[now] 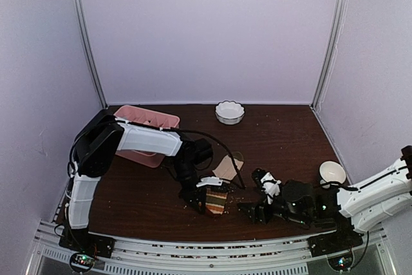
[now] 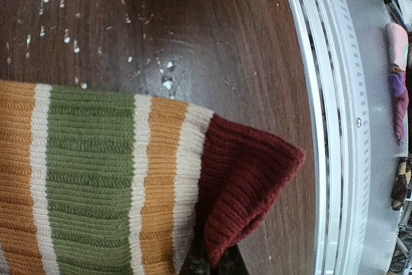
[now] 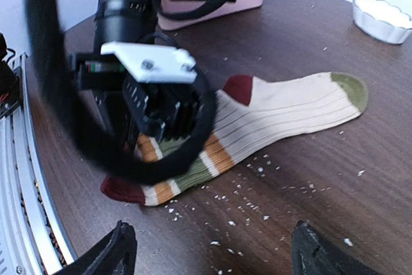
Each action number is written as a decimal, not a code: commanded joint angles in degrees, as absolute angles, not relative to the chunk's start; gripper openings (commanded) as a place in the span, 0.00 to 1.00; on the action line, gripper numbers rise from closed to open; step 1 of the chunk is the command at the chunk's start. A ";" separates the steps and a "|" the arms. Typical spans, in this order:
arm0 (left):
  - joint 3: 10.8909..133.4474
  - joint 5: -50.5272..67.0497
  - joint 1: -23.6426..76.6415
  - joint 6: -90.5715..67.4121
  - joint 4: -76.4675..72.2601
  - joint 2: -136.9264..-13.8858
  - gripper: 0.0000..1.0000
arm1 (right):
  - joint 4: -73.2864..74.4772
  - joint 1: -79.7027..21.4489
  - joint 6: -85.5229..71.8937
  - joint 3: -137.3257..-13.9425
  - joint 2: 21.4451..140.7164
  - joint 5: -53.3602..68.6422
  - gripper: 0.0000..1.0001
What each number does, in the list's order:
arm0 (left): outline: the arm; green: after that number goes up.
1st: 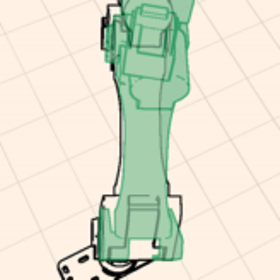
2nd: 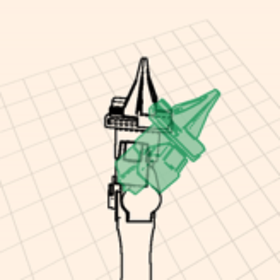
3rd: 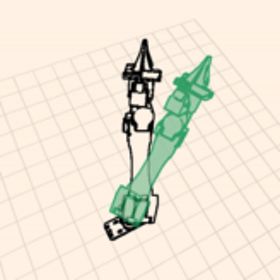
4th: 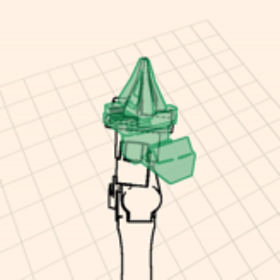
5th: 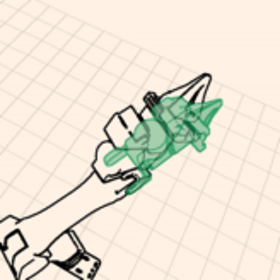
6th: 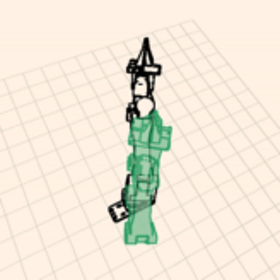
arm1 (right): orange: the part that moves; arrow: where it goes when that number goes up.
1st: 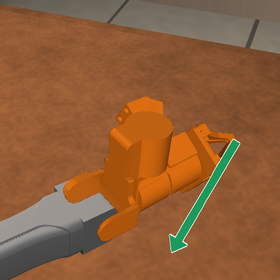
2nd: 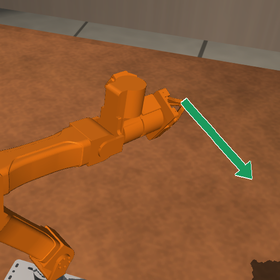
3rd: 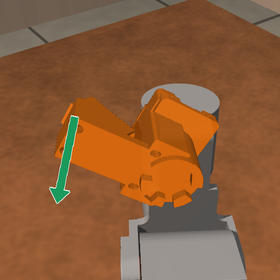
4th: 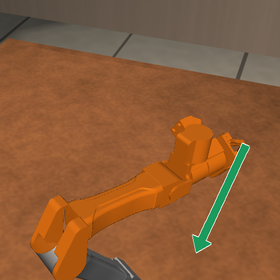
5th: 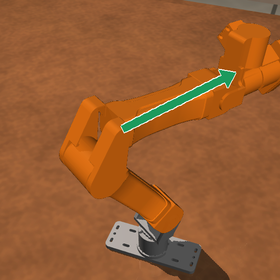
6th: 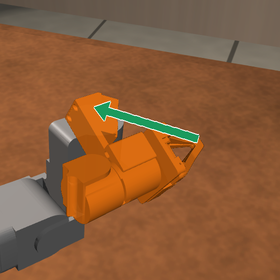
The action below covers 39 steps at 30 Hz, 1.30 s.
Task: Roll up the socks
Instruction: Roll the sock at the center of the board.
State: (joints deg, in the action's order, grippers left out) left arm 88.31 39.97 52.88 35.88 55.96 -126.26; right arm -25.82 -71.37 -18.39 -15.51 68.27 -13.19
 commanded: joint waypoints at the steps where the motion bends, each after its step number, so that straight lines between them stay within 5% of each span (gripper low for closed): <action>1: 90.26 42.18 51.56 32.38 58.33 -128.83 0.00 | -37.49 -73.36 -14.40 -19.00 80.40 -6.34 0.77; 6: 91.82 41.58 51.46 31.38 59.52 -129.96 0.00 | -43.02 -74.48 -12.75 -25.84 92.27 -4.41 0.63; 16: 91.87 41.26 51.42 31.04 59.19 -130.08 0.00 | -50.56 -74.57 -16.65 -28.45 99.64 -4.32 0.53; 18: 91.63 42.12 51.42 31.72 59.42 -129.87 0.01 | -54.54 -74.61 -18.26 -25.75 99.40 -5.60 0.54; 21: 91.50 43.56 51.25 32.59 60.02 -129.35 0.05 | -62.17 -74.68 -20.66 -18.52 96.68 -9.59 0.72; 23: 91.57 44.06 51.08 32.82 60.25 -129.26 0.06 | -63.46 -74.86 -20.63 -15.29 94.10 -10.23 0.75; 30: 91.75 45.30 50.89 32.92 60.73 -129.41 0.06 | -64.71 -75.52 -19.81 -10.12 90.65 -9.10 0.71; 39: 93.52 46.11 50.54 32.66 62.23 -131.04 0.07 | -56.68 -78.55 -11.00 -21.07 95.68 -10.48 0.57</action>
